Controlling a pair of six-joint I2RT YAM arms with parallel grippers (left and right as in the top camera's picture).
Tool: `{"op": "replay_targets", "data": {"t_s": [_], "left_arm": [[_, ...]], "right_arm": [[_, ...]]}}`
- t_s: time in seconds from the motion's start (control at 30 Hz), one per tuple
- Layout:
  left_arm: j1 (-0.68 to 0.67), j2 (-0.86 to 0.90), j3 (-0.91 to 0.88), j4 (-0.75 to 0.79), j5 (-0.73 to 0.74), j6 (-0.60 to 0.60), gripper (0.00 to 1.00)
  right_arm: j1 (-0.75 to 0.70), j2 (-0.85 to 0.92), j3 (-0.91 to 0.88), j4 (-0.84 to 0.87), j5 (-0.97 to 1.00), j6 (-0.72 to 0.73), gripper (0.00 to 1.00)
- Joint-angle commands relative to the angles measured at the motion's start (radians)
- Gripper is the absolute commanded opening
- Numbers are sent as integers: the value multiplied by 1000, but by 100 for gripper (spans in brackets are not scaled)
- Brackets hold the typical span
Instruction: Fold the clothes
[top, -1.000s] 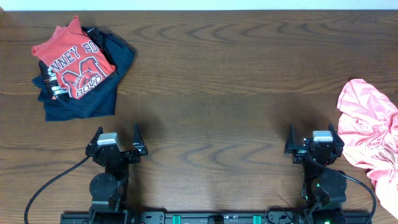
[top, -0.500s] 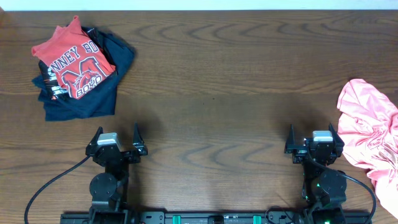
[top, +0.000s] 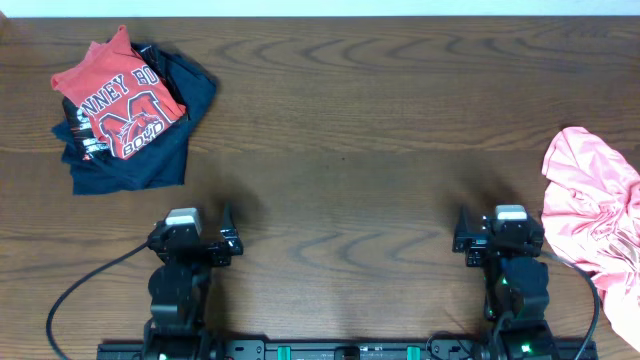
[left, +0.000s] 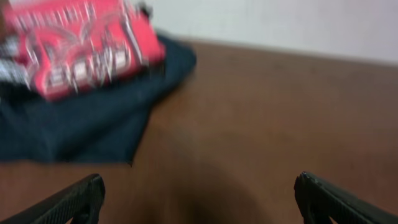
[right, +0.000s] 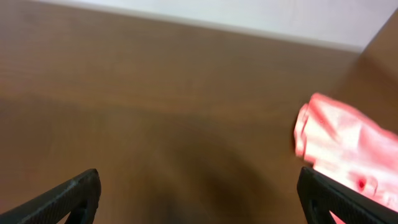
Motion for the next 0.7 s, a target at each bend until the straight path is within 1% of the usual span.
{"op": "replay_targets", "data": {"t_s": [0.0,0.2,0.33,0.43,0.53,0.6,0.67], "left_arm": [[5,119,85,-21,41,-55,98],[5,437,285,-56,142,-55,98],[5,634,476,-216,180,-54,98],[5,734,601,-357,180,-54,98],[5,801,698,-476,180,-54,98],[5,826,737,-526,180,-54,98],[5,831,748,-545,180,-55,98]], "right_arm": [[-11,86,100,-57,10,60,99],[-11,327,355,-288,11,60,99],[-11,511,552,-465,11,60,99],[-16,635,680,-595,10,66,99],[-39,743,771,-690,-5,138,99],[-58,808,812,-705,-86,189,99],[-76,855,829,-705,-164,183,99]]}}
